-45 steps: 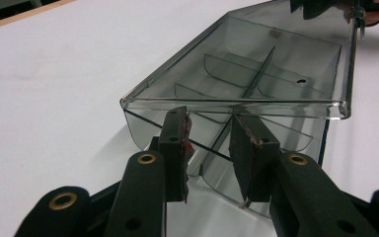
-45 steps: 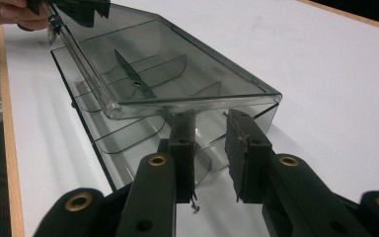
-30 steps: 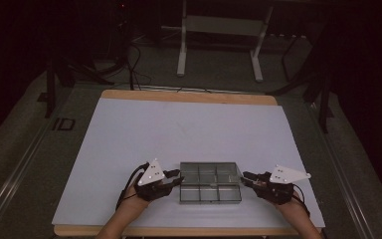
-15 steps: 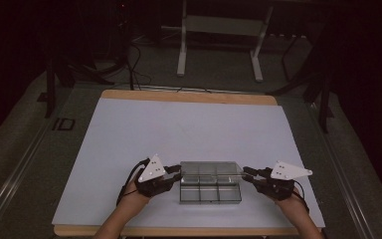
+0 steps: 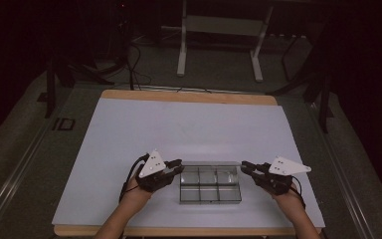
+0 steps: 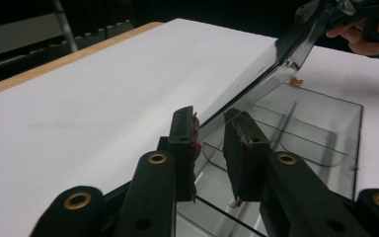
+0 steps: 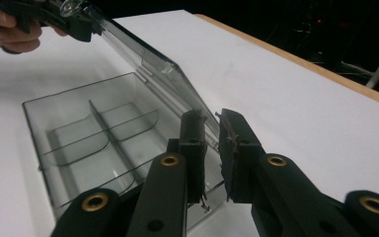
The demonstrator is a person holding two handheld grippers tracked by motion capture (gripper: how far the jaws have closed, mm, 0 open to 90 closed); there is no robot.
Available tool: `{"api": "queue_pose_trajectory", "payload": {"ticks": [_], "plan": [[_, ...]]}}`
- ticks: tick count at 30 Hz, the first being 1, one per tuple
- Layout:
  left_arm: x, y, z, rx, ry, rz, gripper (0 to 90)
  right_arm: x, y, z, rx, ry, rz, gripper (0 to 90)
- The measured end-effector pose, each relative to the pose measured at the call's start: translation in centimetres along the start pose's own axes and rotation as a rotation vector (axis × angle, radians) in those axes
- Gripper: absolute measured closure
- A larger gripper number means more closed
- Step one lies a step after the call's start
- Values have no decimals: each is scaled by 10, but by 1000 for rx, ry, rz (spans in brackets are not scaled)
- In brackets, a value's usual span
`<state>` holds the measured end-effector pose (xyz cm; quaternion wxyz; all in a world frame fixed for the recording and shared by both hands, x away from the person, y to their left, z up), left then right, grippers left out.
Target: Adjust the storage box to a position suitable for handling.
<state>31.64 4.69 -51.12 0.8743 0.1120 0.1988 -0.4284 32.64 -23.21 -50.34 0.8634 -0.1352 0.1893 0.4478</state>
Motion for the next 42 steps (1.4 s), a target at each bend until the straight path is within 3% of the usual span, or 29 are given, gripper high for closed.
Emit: {"api": "queue_pose_trajectory", "payload": {"ticks": [11,20,34,37,42], "plan": [[7,8,5,-29,-13,31,761,8,-7,6,9,-16,-61,814],[12,15,7,-61,-23,56,761,16,-14,9,49,-38,-99,811],[24,21,2,-122,-11,52,759,30,-19,3,79,-7,-124,793],[27,22,2,-116,-10,65,759,33,-20,2,94,-5,-128,792],[33,25,2,-143,-16,73,758,36,-22,2,111,-2,-139,791]]}}
Point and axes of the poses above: each handheld gripper's, and its own axes: x roughly forward along the jaws, z roughly out of its top, y roughly to its left, the point moved 7 cm from there along x, roughly forward along the jaws, and after that the axes turned 4 degrees about y, right-handed, at the moved point
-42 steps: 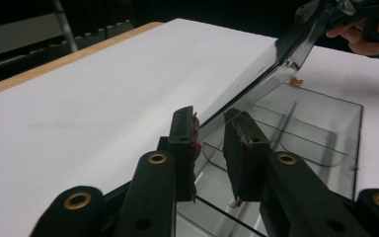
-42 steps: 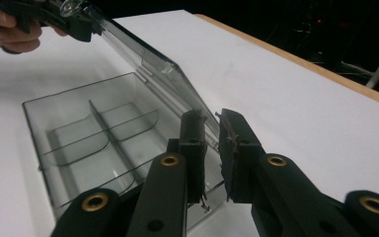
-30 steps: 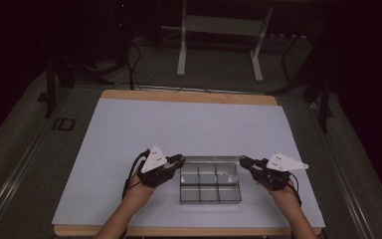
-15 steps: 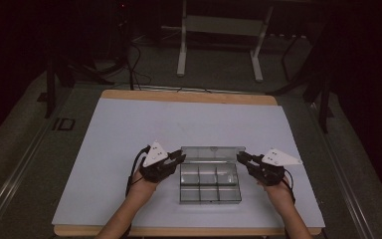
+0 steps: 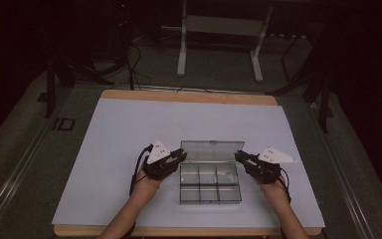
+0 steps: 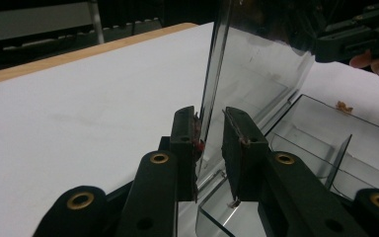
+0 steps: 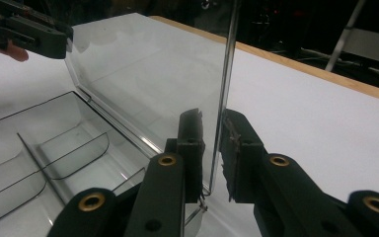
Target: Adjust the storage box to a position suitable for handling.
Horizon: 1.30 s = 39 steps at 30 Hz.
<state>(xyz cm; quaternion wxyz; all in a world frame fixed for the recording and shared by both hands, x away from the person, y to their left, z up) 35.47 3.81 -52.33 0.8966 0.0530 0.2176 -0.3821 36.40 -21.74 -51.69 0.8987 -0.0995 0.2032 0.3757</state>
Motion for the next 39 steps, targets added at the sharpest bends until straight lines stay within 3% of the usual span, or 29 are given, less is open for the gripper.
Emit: {"api": "queue_pose_trajectory", "payload": {"ticks": [11,30,39], "plan": [[9,5,-3,-36,20,-5,750,8,-2,-1,58,19,-15,760],[20,10,-8,-82,72,13,735,22,-5,-10,76,82,-40,728],[27,12,-12,-127,86,18,686,27,-7,-14,111,112,-38,724]]}}
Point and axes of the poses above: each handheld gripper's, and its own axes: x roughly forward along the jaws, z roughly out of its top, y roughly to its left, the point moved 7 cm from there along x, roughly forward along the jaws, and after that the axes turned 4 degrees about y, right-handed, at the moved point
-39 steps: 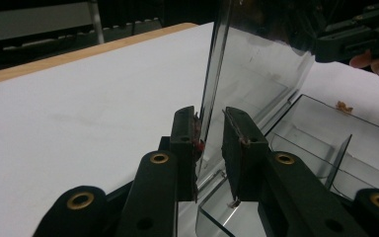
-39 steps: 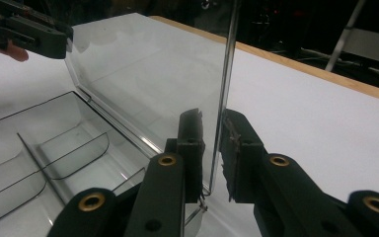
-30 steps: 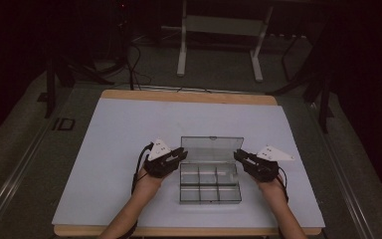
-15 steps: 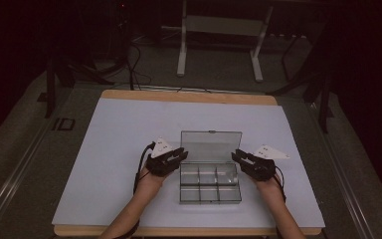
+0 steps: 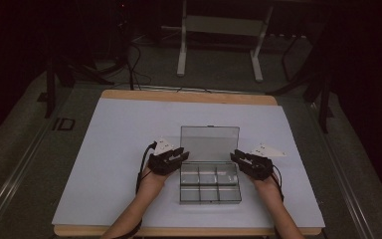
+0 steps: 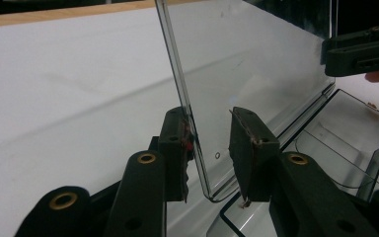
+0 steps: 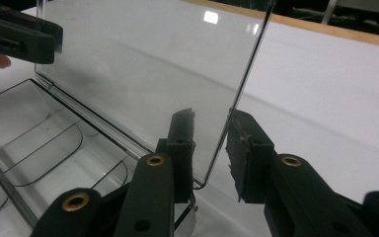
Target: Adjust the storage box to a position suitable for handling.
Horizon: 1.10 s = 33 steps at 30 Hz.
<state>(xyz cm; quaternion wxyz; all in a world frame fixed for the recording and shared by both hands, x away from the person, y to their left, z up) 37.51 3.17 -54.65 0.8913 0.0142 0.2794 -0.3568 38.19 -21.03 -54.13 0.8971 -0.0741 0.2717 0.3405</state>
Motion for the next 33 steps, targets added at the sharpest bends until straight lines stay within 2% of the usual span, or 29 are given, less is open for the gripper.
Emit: {"api": "queue_pose_trajectory", "payload": {"ticks": [6,9,13,16,22,28,33], "plan": [[4,0,-1,-26,31,11,645,2,-1,0,12,25,-5,709],[5,-1,-2,-47,36,10,639,3,-1,0,35,33,-2,707],[6,-1,-2,-41,53,19,615,3,-1,0,49,45,-5,703],[7,0,-2,-56,60,10,607,4,-1,0,54,54,-9,698],[9,-1,-2,-55,73,18,584,5,-2,0,61,59,-7,681],[10,1,-3,-91,81,-1,577,6,-3,-1,76,67,-5,669],[11,1,-4,-97,87,1,558,7,-3,-2,76,75,-8,653]]}}
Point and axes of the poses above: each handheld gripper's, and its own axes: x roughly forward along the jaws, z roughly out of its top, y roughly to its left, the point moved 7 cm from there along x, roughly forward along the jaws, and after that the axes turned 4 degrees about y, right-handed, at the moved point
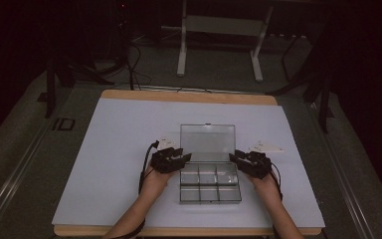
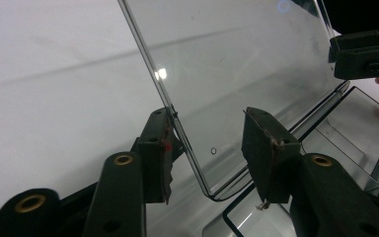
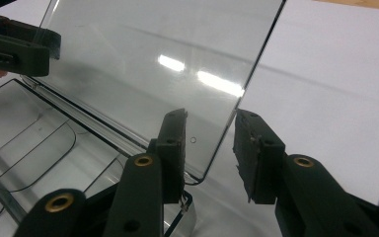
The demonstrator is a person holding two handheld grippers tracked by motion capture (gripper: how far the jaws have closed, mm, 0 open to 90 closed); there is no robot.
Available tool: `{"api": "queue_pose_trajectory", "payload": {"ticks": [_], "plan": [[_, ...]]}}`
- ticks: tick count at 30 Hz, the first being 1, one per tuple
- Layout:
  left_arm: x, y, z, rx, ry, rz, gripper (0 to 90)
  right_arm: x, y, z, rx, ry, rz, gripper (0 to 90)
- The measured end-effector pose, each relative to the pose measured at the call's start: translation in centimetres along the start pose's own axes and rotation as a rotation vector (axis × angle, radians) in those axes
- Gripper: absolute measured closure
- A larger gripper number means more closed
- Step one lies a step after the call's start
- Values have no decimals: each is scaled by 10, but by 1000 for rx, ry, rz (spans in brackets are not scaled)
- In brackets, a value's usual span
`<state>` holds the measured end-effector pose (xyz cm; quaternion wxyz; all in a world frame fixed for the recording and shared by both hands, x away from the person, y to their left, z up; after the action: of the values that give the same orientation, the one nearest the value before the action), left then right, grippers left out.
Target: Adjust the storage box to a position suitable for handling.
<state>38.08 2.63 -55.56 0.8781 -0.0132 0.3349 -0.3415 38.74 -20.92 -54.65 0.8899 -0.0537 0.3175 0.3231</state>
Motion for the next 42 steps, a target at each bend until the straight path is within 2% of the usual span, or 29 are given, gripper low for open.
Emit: {"api": "queue_pose_trajectory", "payload": {"ticks": [2,6,9,14,16,18,20,26,36,42], "plan": [[1,0,0,-4,4,-2,540,1,0,0,1,4,-3,651],[3,3,-3,-48,18,-7,502,2,0,-2,1,13,-5,653],[3,5,-4,-71,25,-21,496,3,0,-2,2,17,-10,654],[4,5,-4,-85,29,-24,493,4,0,-2,5,18,-9,654],[5,7,-4,-112,32,-38,492,4,0,-2,6,20,-9,654],[5,8,-6,-112,40,-20,458,5,0,-2,7,23,-10,654],[6,7,-6,-101,41,-10,466,6,1,-4,3,30,-10,656],[6,8,-6,-105,44,-17,466,8,0,-5,15,31,-7,660],[-3,0,-1,-15,31,1,449,0,-2,0,6,21,-6,613],[-10,-5,2,2,16,-4,417,-7,-3,2,-2,12,4,596]]}}
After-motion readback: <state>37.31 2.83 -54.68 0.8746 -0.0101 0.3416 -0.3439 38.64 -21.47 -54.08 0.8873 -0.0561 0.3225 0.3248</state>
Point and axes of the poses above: each handheld gripper's, and its own axes: x roughly forward along the jaws, z roughly out of its top, y roughly to its left, the point moved 7 cm from there along x, roughly forward along the jaws, and after that the axes turned 4 degrees about y, right-handed, at the moved point
